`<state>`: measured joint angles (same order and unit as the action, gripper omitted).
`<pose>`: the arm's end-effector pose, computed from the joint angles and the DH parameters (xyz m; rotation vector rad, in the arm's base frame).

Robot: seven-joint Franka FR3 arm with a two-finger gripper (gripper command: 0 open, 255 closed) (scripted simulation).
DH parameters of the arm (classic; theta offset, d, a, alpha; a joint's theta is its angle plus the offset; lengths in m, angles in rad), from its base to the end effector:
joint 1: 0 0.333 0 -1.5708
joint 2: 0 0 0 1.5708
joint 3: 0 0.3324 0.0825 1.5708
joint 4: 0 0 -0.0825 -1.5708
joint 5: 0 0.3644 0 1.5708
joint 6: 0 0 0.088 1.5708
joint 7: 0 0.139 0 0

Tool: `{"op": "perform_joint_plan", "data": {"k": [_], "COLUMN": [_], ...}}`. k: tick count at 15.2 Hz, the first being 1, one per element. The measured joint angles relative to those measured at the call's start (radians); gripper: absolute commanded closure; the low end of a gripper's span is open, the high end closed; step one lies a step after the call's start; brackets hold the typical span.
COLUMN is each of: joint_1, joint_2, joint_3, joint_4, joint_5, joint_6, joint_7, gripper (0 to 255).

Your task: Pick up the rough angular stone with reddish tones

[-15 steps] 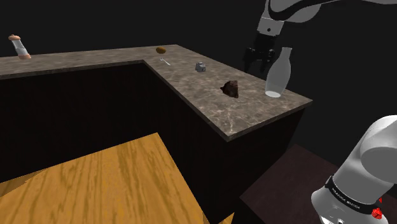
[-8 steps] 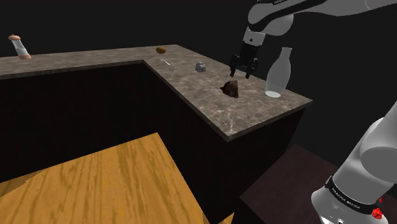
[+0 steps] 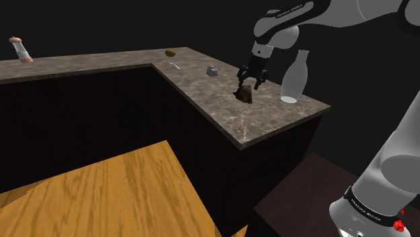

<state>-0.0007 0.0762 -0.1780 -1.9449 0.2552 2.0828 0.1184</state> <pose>0.5637 -0.0800 0.4432 -2.8664 0.6029 -0.1024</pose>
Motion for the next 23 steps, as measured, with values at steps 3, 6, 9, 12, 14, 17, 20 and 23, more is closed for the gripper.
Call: {"op": "perform_joint_plan", "data": {"k": [3,6,9,12,14,17,20,23], "joint_1": [0.0,-0.001,0.0,0.0,0.0,0.0,0.0,0.001], "joint_2": [0.011,0.012,0.012,0.012,0.011,0.001,-0.01,-0.016], "joint_3": [0.001,0.0,0.0,0.001,0.001,0.0,0.0,0.0], "joint_4": [-0.018,-0.02,-0.02,-0.02,-0.017,0.005,0.031,0.063], "joint_5": [0.006,0.007,0.008,0.008,0.006,0.0,-0.007,-0.013], "joint_6": [0.028,0.032,0.033,0.033,0.028,-0.004,-0.039,-0.076], "joint_7": [-0.008,-0.01,-0.01,-0.01,-0.008,0.001,0.012,0.024], "gripper": [255,255,255,255,255,255,255,255]}}
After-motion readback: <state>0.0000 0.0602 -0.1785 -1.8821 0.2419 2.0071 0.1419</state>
